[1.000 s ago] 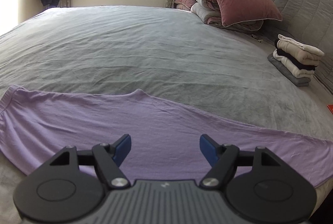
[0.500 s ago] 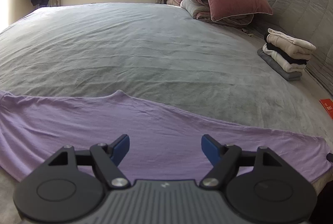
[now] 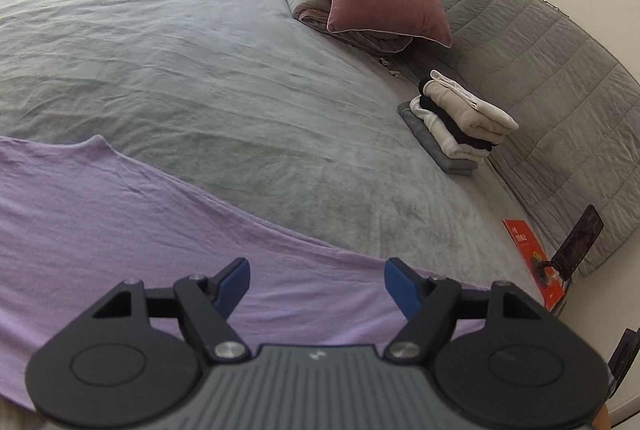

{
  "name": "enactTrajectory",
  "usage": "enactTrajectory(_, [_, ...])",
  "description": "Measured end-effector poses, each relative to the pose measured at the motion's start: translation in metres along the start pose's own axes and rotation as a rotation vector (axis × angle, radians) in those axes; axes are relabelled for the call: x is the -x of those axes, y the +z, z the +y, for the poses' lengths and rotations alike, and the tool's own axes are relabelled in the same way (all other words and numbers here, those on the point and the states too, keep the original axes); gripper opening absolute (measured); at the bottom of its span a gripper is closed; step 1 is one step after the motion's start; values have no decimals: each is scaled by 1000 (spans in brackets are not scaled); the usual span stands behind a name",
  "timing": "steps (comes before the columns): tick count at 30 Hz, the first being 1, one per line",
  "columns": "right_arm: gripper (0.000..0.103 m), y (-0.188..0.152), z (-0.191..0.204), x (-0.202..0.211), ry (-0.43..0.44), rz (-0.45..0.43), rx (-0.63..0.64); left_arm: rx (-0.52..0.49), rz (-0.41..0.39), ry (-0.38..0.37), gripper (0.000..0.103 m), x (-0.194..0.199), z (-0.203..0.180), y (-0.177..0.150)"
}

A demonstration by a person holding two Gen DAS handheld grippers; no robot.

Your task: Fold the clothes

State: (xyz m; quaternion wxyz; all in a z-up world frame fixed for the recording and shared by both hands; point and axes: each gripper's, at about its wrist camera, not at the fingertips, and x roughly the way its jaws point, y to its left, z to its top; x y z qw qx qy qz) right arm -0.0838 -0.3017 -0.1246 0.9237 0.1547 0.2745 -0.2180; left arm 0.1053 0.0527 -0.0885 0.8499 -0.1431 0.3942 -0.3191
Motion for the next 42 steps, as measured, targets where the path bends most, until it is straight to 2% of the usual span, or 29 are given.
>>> enactTrajectory(1, [19,0,-1,0,5,-2,-5,1,4,-3,75,-3,-1,0])
enactTrajectory(3, [32,-2,3,-1,-2,-9,25,1,14,-7,75,-8,-2,0])
enactTrajectory(4, [48,-4,6,-1,-9,-13,50,0,19,-6,75,-10,-3,0])
enactTrajectory(5, [52,-5,9,-2,-16,-18,74,-3,22,-6,75,-11,-3,0])
enactTrajectory(9, [52,-13,20,-6,-45,-35,172,-22,37,-3,75,-15,-5,-2])
enactTrajectory(12, [35,-18,29,-8,-66,-48,246,-33,51,-11,75,-18,-6,-3])
enactTrajectory(14, [15,-18,32,-8,-69,-55,266,-24,65,-55,73,-19,-8,-3])
enactTrajectory(17, [3,-16,36,-5,-57,-64,269,8,91,-158,72,-23,-11,-3])
enactTrajectory(20, [3,-10,37,2,-6,-76,235,55,138,-305,72,-33,-20,-6])
enactTrajectory(24, [3,-5,54,12,46,-102,271,132,217,-483,72,-52,-34,-17])
enactTrajectory(30, [3,-5,85,21,132,-107,358,178,295,-597,72,-76,-61,-35])
enactTrajectory(33, [3,-10,101,25,190,-93,396,208,303,-620,72,-86,-68,-38])
enactTrajectory(36, [3,-17,119,27,254,-74,426,221,309,-583,72,-95,-71,-39])
enactTrajectory(39, [3,-23,134,29,304,-58,451,240,313,-519,61,-104,-69,-41])
enactTrajectory(41, [3,-26,141,30,322,-54,463,263,298,-486,46,-105,-66,-42])
enactTrajectory(42, [3,-28,145,30,329,-52,466,272,286,-468,42,-104,-64,-42])
